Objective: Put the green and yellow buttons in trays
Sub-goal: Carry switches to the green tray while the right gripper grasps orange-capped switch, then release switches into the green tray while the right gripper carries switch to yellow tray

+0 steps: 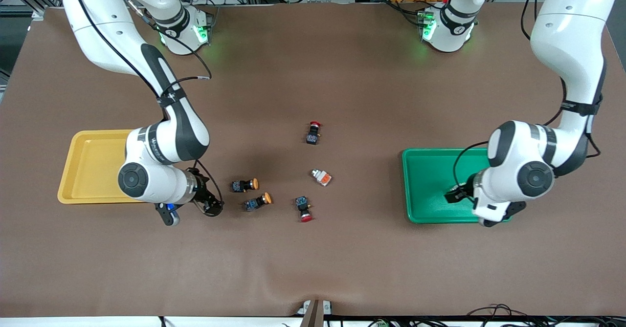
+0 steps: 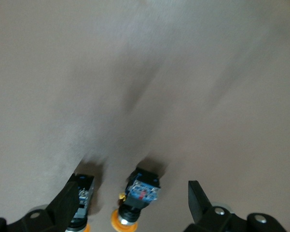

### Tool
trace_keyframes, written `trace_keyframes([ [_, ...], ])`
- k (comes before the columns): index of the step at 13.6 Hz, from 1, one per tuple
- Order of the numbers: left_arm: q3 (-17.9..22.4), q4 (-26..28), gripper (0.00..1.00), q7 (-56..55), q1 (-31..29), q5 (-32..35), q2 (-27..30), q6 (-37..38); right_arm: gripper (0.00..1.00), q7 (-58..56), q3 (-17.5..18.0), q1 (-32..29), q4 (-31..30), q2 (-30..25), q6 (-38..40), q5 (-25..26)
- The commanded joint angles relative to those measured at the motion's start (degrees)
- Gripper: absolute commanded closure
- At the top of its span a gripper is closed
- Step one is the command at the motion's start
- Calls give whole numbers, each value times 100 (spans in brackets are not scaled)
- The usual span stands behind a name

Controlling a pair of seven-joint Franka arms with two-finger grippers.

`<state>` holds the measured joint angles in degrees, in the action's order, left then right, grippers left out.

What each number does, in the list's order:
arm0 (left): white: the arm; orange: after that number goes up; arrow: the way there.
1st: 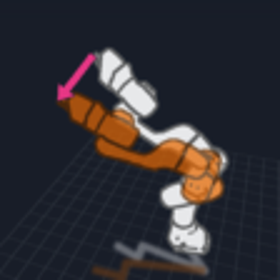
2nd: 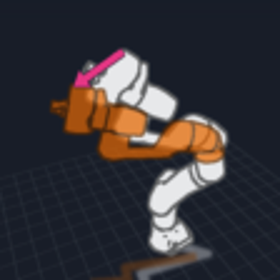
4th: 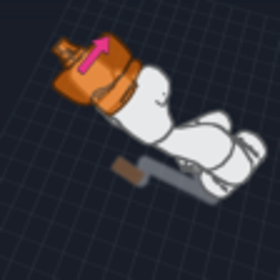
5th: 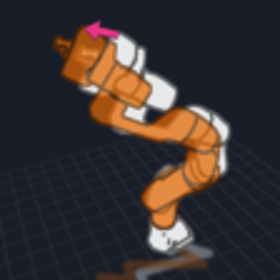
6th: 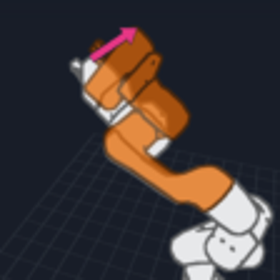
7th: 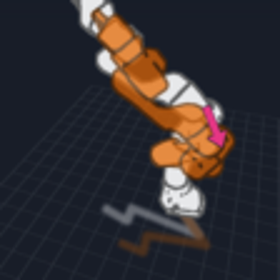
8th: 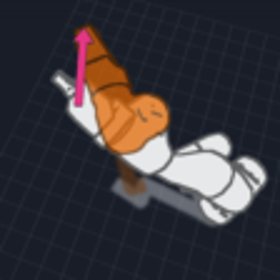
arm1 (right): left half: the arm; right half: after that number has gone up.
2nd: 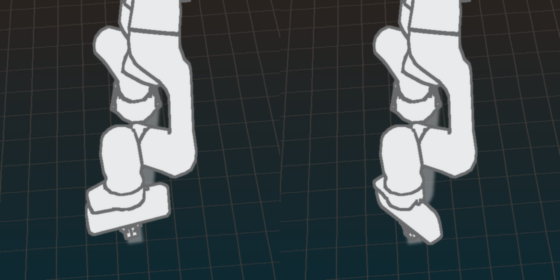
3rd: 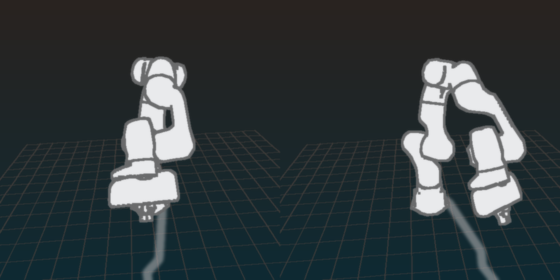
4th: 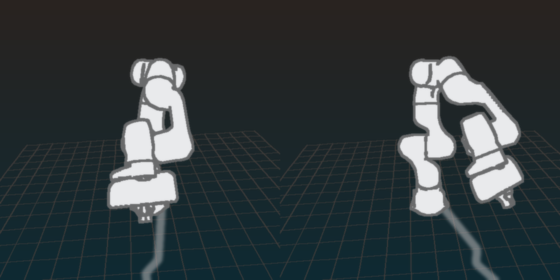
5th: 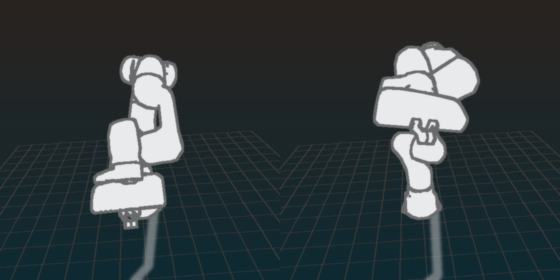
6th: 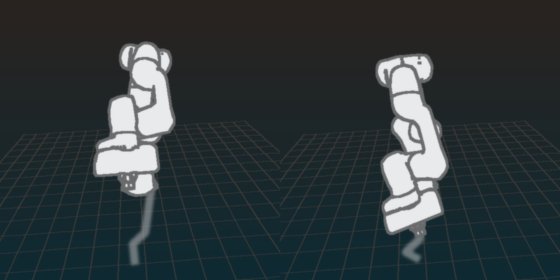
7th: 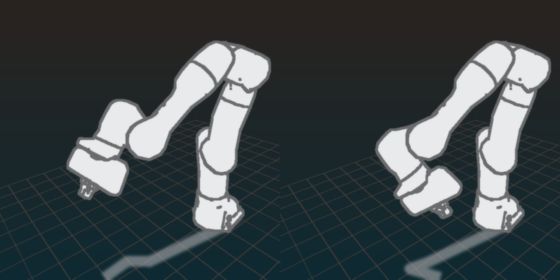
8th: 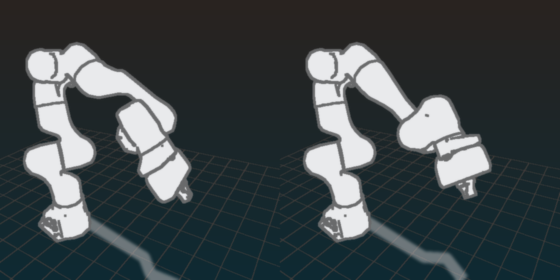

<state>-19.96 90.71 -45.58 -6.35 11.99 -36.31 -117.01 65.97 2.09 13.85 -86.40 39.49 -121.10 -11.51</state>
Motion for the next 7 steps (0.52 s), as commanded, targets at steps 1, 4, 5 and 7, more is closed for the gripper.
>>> trace_keyframes([
  [1,-78,-386,0,-870,580,-82,-199,3,0,372,-33,188,168,226,-256,-150],
  [4,-69,-765,0,-1977,1363,-381,-718,-741,0,381,-33,355,89,384,-510,-158],
  [5,-61,-766,0,-2329,1565,-382,-850,-1110,0,399,-33,355,54,402,-502,-158],
  [7,9,-992,0,-2788,2118,-355,-1166,-1464,0,399,-33,347,-156,402,-511,-158],
])
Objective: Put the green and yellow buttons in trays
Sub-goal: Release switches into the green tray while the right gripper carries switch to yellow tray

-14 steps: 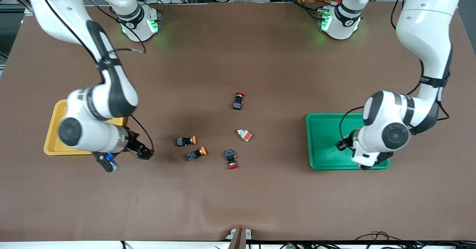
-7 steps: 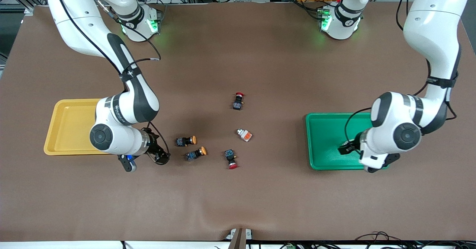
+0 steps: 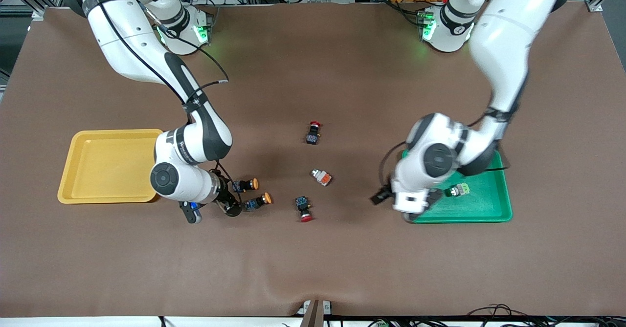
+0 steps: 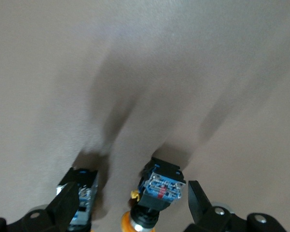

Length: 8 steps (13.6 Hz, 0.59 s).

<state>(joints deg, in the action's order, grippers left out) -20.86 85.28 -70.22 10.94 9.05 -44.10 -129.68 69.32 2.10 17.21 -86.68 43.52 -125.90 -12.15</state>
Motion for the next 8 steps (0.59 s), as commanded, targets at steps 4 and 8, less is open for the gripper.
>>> trace_keyframes([
  [4,687,-864,0,-1466,1418,-87,-705,-347,7,73,-26,28,-200,51,-48,-234],
  [8,820,-873,0,-2152,1894,-87,-785,-724,25,73,-35,230,-244,166,-128,-464],
])
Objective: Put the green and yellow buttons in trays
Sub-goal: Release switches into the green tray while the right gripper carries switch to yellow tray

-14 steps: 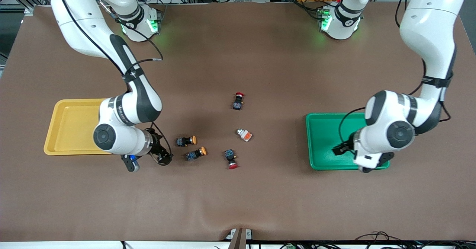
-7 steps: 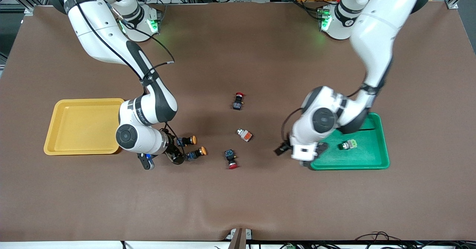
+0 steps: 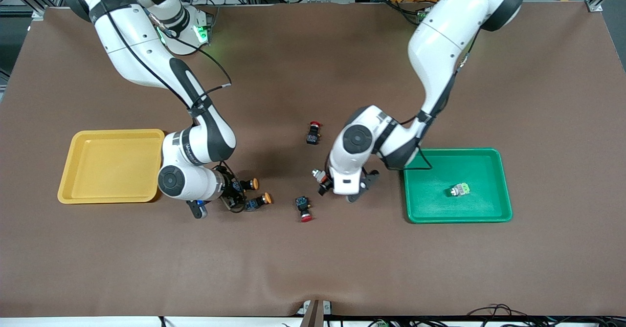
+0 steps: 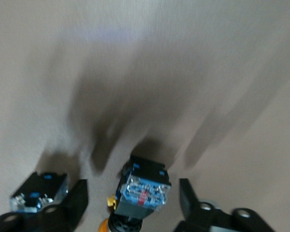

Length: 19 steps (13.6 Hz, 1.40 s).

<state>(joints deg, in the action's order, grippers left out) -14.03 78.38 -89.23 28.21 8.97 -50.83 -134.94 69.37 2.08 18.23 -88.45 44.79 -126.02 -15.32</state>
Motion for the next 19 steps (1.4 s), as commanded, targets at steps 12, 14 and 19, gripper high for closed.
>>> trace_keyframes([
  [12,173,-104,100,-122,19,123,11,-271,100,-2081,-76,-907,170,-339,1518,72],
  [14,164,-86,100,254,-183,114,353,412,100,-3136,-85,-1233,144,-558,1877,589],
  [19,137,640,100,2038,-1220,70,1337,1672,100,-5141,-112,-2348,118,-787,2414,1040],
])
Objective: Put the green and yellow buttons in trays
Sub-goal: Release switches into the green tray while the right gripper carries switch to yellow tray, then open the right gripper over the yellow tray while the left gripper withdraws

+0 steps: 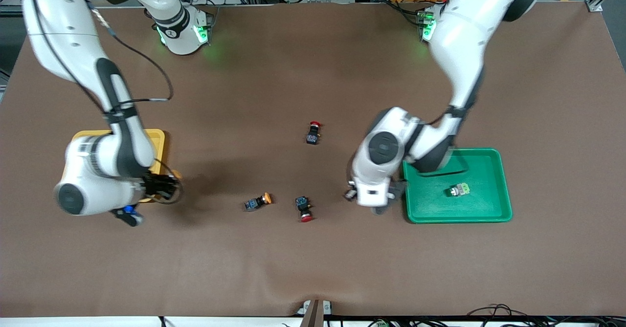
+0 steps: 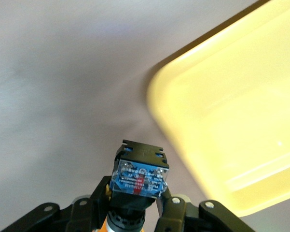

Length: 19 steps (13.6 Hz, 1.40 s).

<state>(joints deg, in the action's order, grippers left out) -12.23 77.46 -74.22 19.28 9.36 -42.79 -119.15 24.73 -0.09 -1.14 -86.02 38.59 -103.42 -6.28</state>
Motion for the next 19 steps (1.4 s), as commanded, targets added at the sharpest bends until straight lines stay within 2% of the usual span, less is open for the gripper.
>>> trace_keyframes([
  [1,-43,1075,100,888,-529,39,761,93,100,-1063,106,-639,-126,-176,251,232],
  [3,-51,1708,100,1653,-889,39,1219,58,100,-2037,106,-1149,-126,-168,454,250],
  [5,-51,2140,100,2068,-1163,57,1387,6,100,-2812,106,-1571,-126,-98,437,303],
  [8,-43,2930,100,2297,-1548,258,1537,-939,100,-3604,106,-1906,-135,52,34,610],
  [9,-43,3002,90,2402,-1655,276,1520,-1109,100,-3772,106,-1968,-126,96,15,628],
  [10,-43,2994,55,2551,-1673,276,1502,-1119,100,-4078,106,-2021,-126,174,-46,637],
  [11,-43,2977,15,2640,-1717,276,1528,-1120,100,-4447,106,-2152,-126,262,-151,620],
  [12,-43,2959,0,2676,-1778,276,1572,-1111,100,-4763,106,-2223,-135,350,-213,611],
  [13,-43,2950,0,2815,-1787,276,1694,-1093,99,-4915,106,-2250,-135,429,-248,611],
  [16,-51,2942,0,3744,-2155,250,2282,-988,85,-4960,106,-2329,-144,562,-301,611],
  [17,-51,2898,0,4175,-2278,198,2458,-901,67,-4969,115,-2346,-144,614,-301,576],
  [18,-43,2741,0,4449,-2358,180,2564,-717,19,-4917,115,-2338,-144,615,-293,523],
  [19,-43,2417,0,4599,-2472,180,2600,-298,0,-4873,115,-2320,-135,606,-240,506],
])
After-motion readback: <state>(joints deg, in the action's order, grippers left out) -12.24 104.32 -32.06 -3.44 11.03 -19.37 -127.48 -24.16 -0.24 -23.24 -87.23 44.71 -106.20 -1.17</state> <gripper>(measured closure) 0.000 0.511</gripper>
